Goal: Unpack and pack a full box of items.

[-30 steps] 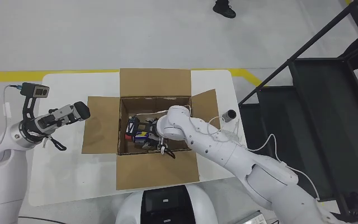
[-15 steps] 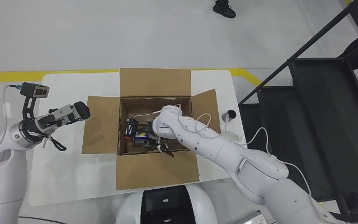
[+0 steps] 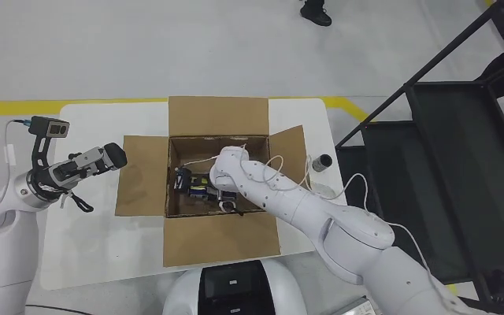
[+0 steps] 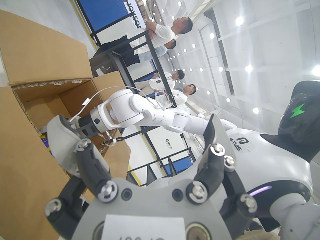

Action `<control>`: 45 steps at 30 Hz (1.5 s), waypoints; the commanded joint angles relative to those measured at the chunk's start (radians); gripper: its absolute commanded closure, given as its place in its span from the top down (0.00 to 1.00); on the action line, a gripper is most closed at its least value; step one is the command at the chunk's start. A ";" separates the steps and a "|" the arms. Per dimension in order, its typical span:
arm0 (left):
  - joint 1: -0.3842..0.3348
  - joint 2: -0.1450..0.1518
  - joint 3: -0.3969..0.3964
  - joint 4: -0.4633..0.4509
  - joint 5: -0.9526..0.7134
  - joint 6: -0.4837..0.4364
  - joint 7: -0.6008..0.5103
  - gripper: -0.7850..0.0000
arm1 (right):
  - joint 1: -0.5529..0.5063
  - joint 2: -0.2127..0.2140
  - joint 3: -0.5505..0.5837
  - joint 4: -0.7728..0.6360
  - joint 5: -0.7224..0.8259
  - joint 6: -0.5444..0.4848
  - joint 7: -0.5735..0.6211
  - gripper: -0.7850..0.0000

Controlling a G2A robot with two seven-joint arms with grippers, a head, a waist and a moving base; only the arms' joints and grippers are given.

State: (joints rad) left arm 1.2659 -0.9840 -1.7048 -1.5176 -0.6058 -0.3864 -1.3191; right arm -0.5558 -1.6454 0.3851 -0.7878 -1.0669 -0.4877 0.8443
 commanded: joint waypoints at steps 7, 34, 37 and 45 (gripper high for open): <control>0.000 0.000 0.000 0.000 0.000 0.000 0.000 1.00 | 0.020 0.008 0.043 -0.044 -0.015 0.042 0.050 0.00; 0.000 0.000 0.000 0.000 0.000 0.000 0.000 1.00 | -0.511 0.294 0.627 -1.033 -0.217 -0.061 0.179 0.00; 0.000 0.000 0.000 0.000 0.000 0.000 0.000 1.00 | -0.519 0.296 0.628 -1.036 -0.220 -0.073 0.161 0.00; 0.000 0.000 0.000 0.000 0.000 0.000 0.000 1.00 | -0.519 0.296 0.628 -1.036 -0.220 -0.073 0.161 0.00</control>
State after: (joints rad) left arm 1.2659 -0.9840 -1.7048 -1.5176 -0.6058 -0.3864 -1.3191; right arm -1.0751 -1.3494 1.0133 -1.8237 -1.2873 -0.5603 1.0057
